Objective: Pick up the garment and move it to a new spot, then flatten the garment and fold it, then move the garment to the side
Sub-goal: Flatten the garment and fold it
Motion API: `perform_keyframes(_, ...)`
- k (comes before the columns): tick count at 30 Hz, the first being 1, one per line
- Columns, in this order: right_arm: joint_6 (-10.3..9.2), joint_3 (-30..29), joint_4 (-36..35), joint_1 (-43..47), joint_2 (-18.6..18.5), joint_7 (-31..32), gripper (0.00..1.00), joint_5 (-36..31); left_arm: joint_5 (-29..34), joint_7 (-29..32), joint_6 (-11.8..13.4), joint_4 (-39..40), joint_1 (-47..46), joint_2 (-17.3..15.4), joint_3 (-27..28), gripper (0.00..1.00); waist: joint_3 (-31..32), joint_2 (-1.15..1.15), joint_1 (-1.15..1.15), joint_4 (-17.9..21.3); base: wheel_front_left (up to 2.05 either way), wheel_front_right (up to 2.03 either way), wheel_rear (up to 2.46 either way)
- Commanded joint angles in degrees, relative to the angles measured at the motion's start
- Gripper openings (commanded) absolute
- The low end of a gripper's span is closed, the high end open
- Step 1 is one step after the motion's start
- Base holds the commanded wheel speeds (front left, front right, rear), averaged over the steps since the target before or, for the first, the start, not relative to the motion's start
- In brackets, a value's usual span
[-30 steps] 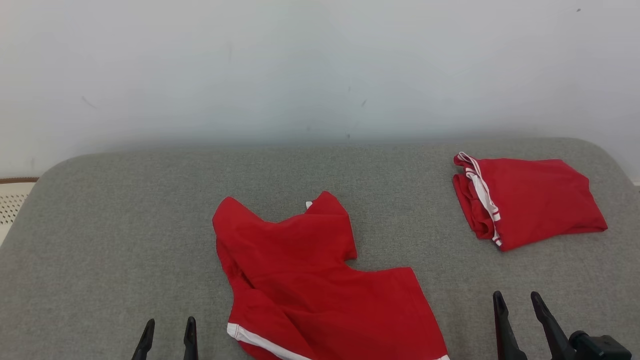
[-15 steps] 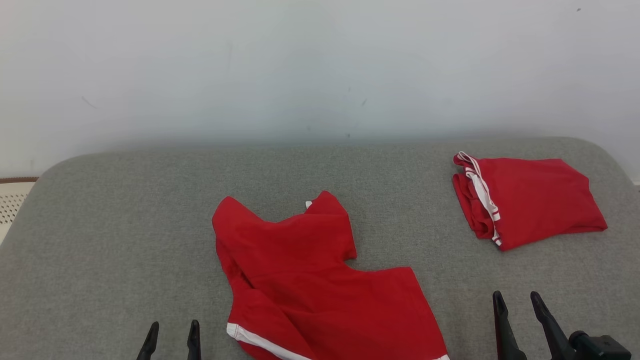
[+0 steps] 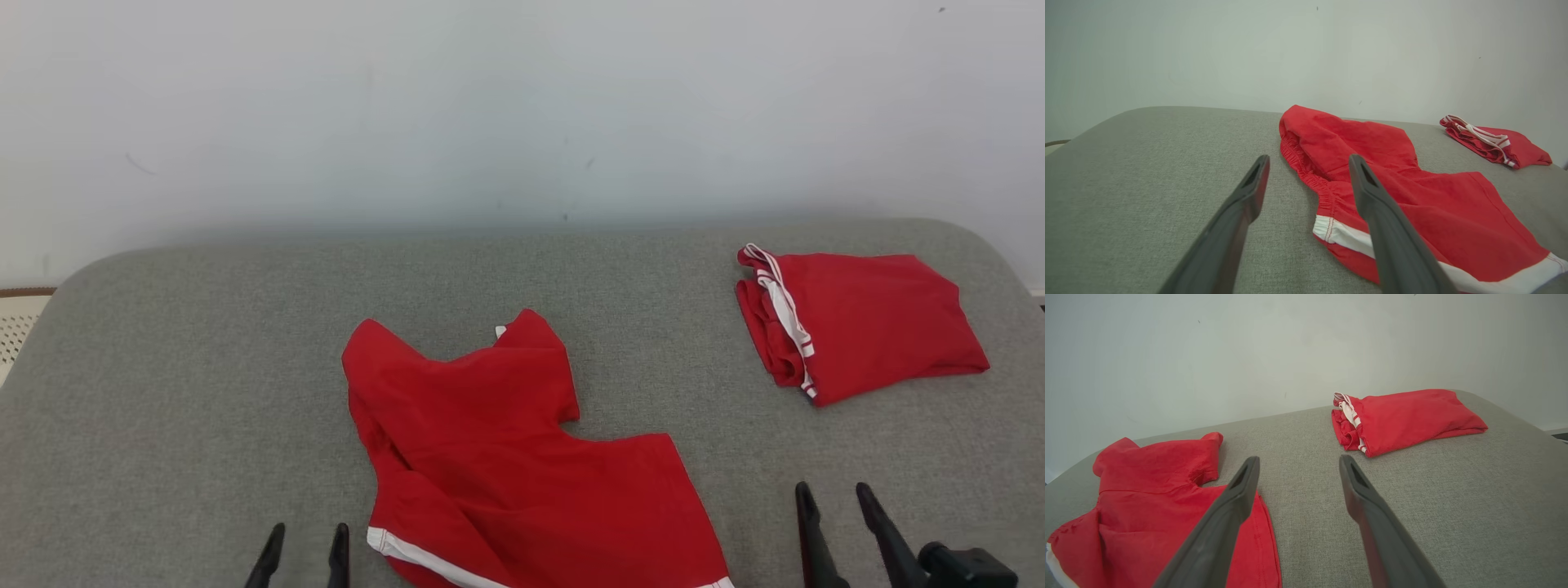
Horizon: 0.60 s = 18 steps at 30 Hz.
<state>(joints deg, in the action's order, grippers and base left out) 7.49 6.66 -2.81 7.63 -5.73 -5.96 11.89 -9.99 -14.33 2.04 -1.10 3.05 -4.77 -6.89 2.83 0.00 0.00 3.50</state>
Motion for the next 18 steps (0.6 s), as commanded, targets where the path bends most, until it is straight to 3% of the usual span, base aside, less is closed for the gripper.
perform_keyframes(1,0.01,0.5,0.3,0.1,-0.4,0.5,1.0,0.4,-0.3,0.2,-0.6,-0.6,-1.0,-0.2,-0.4,1.0,-0.1,0.0,0.0,0.0,0.0,0.0,0.0)
perform_keyframes(10,0.01,8.5,7.1,-1.0,-3.6,6.6,1.0,4.2,0.2,1.4,-5.6,-11.2,-6.1,-2.3,-4.6,1.0,-1.8,0.0,0.0,0.9,0.0,0.0,0.0)
perform_keyframes(18,0.01,13.9,14.8,-5.0,-5.9,5.5,1.0,6.1,-0.1,1.0,-8.0,-17.9,-10.7,-4.4,-6.8,1.0,-4.7,0.0,0.0,1.9,0.0,0.0,0.0)
